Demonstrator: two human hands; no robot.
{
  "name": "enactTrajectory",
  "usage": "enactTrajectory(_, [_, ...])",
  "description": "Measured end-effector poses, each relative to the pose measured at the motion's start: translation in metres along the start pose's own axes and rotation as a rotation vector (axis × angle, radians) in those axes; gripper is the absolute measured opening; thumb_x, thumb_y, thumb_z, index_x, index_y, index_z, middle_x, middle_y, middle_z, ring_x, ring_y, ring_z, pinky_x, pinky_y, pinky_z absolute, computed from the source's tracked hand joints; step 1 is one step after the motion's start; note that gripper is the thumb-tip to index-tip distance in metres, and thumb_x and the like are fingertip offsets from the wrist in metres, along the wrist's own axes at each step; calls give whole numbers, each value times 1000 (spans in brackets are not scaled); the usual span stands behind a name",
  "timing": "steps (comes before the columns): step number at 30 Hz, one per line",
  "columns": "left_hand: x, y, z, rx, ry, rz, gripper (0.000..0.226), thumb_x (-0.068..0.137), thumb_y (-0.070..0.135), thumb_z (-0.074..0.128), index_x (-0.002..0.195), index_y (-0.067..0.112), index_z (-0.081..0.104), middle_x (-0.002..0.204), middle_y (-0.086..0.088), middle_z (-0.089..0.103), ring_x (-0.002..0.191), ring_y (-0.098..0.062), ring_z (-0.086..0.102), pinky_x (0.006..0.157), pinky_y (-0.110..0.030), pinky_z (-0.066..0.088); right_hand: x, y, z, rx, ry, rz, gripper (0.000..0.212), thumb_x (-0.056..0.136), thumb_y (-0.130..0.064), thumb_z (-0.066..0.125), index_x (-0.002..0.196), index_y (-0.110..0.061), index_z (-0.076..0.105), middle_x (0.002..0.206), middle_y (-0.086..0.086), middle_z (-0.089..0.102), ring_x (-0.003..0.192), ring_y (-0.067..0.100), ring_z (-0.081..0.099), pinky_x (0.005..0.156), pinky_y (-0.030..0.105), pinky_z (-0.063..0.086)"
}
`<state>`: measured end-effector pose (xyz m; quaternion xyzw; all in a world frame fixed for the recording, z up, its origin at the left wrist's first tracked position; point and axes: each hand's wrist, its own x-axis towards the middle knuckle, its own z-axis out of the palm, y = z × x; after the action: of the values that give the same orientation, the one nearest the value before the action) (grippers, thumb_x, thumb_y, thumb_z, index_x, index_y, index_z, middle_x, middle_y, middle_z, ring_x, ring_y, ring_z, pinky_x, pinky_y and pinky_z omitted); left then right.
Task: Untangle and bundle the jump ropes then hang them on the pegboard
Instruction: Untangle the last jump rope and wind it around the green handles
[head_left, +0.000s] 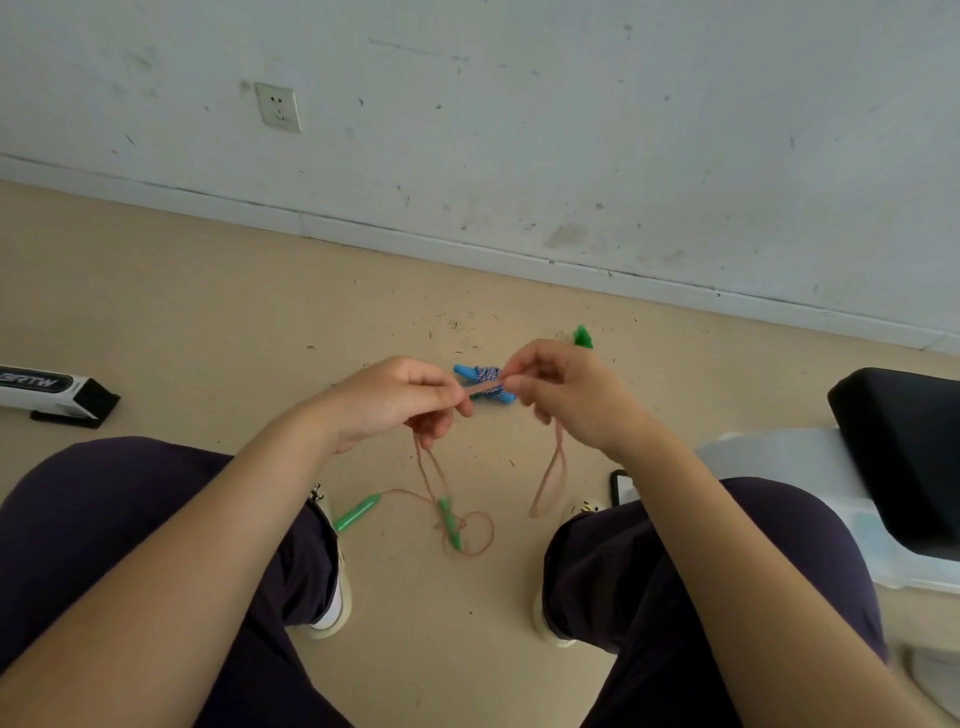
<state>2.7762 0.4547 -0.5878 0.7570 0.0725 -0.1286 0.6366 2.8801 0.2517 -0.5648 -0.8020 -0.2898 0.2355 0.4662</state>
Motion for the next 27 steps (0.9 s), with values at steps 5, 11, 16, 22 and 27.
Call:
enactTrajectory(5, [-8, -2, -25, 242, 184, -50, 22, 99, 25, 60, 83, 16, 73, 62, 1, 68, 62, -11, 63, 67, -18, 48, 6, 12, -23, 76, 343, 45, 16, 94, -7, 58, 89, -22, 57, 74, -2, 61, 62, 11, 56, 70, 35, 48])
enactTrajectory(11, [-4, -2, -4, 63, 64, 11, 23, 99, 38, 58, 89, 26, 75, 51, 8, 33, 45, -11, 27, 46, -22, 29, -3, 4, -9, 105, -79, 8, 48, 69, -44, 81, 109, -26, 60, 83, 0, 73, 71, 15, 68, 69, 24, 53])
enactTrajectory(16, [-1, 0, 11, -10, -54, 3, 24, 99, 35, 59, 90, 18, 73, 56, 11, 36, 49, -7, 28, 48, -19, 28, -7, -2, 15, 35, -261, 11, 33, 81, -23, 80, 108, -17, 62, 77, 9, 68, 68, 15, 64, 74, 37, 57])
enactTrajectory(22, [-12, 9, -20, 196, 148, -12, 18, 95, 31, 66, 92, 15, 73, 47, 7, 49, 49, -9, 46, 64, -22, 44, 3, 6, -3, 0, 126, -25, 9, 94, -21, 64, 85, -20, 63, 60, -7, 54, 57, 11, 52, 59, 26, 49])
enactTrajectory(27, [-22, 11, -35, 157, 241, 1, 28, 90, 47, 64, 77, 25, 75, 50, 5, 41, 50, -12, 40, 57, -22, 42, 5, 11, -21, 167, 258, -21, 11, 89, -26, 67, 89, -17, 61, 59, -3, 60, 54, 15, 55, 65, 39, 49])
